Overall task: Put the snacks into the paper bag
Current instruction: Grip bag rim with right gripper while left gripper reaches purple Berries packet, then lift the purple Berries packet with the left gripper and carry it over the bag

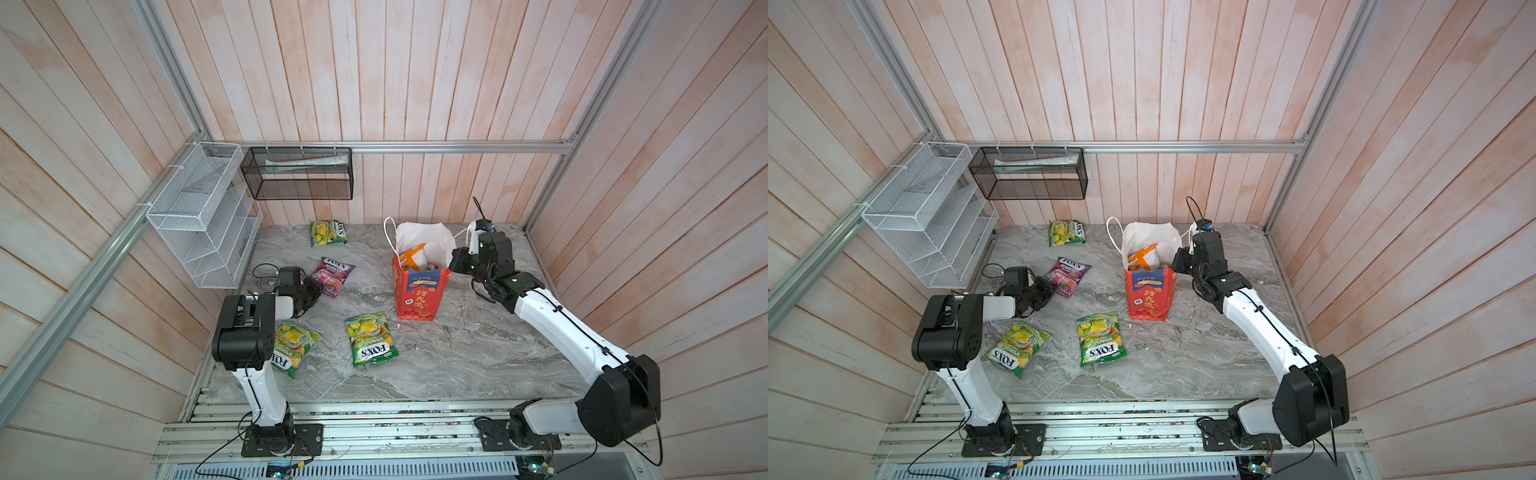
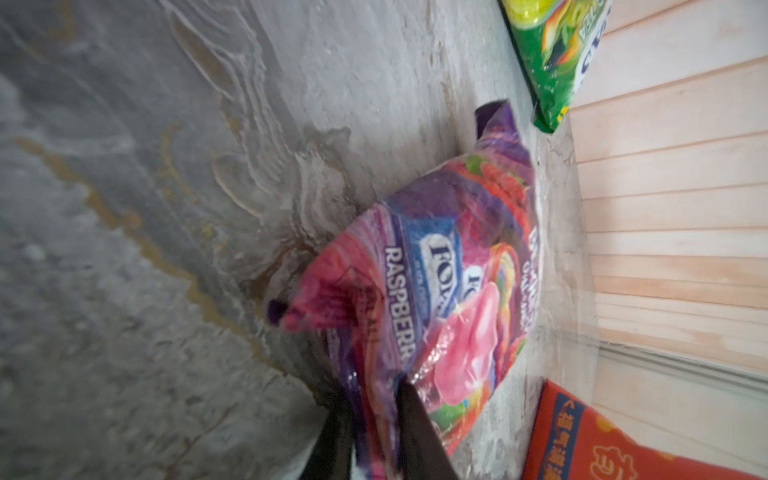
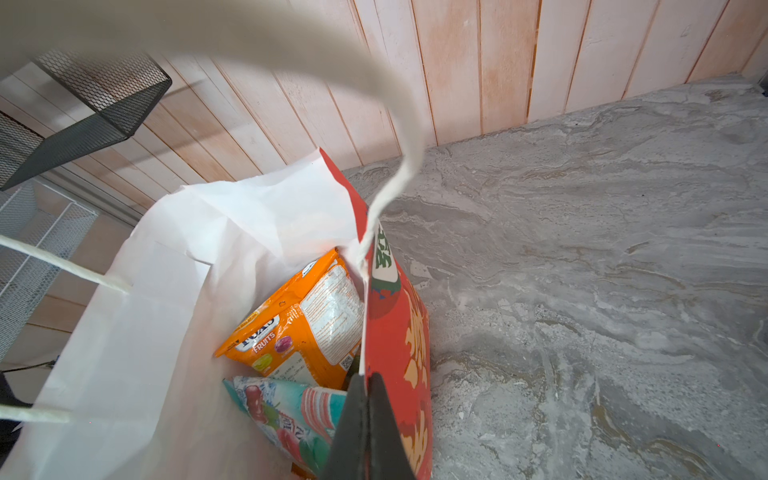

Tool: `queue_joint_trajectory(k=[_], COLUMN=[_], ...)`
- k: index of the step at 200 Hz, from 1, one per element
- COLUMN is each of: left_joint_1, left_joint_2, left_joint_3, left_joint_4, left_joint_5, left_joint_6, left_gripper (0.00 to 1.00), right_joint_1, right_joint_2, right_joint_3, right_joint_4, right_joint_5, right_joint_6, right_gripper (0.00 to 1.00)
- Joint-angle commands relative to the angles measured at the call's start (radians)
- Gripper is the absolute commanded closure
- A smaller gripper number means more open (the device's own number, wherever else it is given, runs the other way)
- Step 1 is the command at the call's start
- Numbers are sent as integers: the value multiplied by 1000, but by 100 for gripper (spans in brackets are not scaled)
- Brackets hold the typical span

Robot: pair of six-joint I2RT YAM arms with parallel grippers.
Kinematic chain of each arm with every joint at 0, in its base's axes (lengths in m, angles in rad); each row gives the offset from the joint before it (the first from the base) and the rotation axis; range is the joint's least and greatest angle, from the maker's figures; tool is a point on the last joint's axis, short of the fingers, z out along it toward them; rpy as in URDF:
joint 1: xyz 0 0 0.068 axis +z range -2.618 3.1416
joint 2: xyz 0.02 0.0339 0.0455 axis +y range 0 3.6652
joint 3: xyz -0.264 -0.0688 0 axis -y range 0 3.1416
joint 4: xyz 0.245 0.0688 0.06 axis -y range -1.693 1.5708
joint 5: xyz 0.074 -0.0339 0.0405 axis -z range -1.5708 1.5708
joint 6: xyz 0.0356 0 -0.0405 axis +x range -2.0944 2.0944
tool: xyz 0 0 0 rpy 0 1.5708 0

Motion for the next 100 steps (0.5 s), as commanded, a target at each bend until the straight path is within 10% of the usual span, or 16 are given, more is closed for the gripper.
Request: queue_joint_trajectory(k=[1,48,100], left_joint_1=[12,-8,-159], left_joint_2=[-10,-288,-670], left_joint_3=[-36,-115,-25], left_joint_4=[20,96,-197], left_joint_5=[74,113,-186], left_joint_6=[-17,-90,-41], left_gripper=[93,100,100], right_joint_1=[-6,-6,-5], right_joint_2=[-2,-9,-15], right_joint_3=[-23,-24,-27], right_joint_4=[-24,-22,-16], right_joint_5=[-5,-6,-3], right_joint_6=[-19,-20,-23], right_gripper=[100,100,100])
